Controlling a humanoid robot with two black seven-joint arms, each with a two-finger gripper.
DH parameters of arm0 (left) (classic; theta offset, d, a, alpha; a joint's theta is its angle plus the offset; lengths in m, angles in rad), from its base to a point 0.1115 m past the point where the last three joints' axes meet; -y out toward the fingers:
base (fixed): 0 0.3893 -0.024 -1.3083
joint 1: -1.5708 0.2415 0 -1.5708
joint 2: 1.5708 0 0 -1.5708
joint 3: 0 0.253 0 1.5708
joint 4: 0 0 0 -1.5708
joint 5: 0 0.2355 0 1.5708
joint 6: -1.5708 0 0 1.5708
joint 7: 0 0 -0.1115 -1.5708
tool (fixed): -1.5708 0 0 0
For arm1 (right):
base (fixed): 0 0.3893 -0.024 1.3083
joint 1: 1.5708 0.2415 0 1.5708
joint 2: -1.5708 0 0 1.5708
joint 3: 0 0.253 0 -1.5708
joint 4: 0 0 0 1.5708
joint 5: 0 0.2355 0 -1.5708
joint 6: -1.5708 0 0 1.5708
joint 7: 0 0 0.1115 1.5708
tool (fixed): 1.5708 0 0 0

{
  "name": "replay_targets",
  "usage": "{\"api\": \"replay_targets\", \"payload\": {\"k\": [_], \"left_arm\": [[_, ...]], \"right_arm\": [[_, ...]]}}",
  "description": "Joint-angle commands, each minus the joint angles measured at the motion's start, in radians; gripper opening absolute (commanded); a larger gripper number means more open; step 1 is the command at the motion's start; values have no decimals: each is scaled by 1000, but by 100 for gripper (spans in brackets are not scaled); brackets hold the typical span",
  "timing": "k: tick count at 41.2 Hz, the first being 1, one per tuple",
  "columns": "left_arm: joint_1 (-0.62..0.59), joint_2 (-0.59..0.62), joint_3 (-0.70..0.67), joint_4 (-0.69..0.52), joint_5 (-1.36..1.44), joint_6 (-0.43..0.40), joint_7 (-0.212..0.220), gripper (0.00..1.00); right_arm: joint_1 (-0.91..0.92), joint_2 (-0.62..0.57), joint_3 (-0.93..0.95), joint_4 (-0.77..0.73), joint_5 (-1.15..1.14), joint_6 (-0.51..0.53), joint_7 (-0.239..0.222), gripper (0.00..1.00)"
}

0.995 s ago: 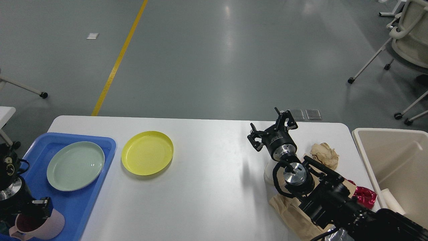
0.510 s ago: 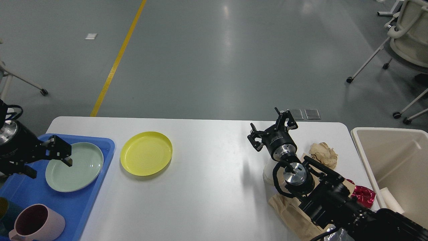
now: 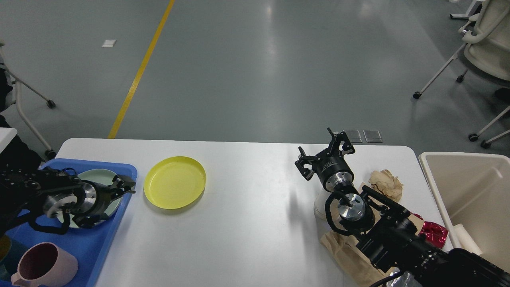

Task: Tidy desktop
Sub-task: 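Move the left gripper to the yellow plate rim and grasp it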

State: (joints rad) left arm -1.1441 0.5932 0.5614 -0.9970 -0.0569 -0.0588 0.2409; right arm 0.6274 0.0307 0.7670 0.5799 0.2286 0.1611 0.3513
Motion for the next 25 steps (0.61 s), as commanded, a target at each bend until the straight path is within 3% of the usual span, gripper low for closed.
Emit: {"api": "replay_targets", "payload": {"k": [1,6,12,17,25], "left_arm": [[38,-24,-72,4,-26,33,0,99],[67,-65,-118,11,-26,50,1,99],[112,-133,-140,23,-31,134,-15,98],[170,-200,-187,106,-29,204,-14,97],[198,-233,-232,150,-31,217,-17,90]], "right_arm": [[0,0,0,0,0,0,0,100],[0,0,0,0,0,0,0,100],[0,0,0,0,0,0,0,100],[0,0,0,0,0,0,0,100],[0,0,0,0,0,0,0,100]]}}
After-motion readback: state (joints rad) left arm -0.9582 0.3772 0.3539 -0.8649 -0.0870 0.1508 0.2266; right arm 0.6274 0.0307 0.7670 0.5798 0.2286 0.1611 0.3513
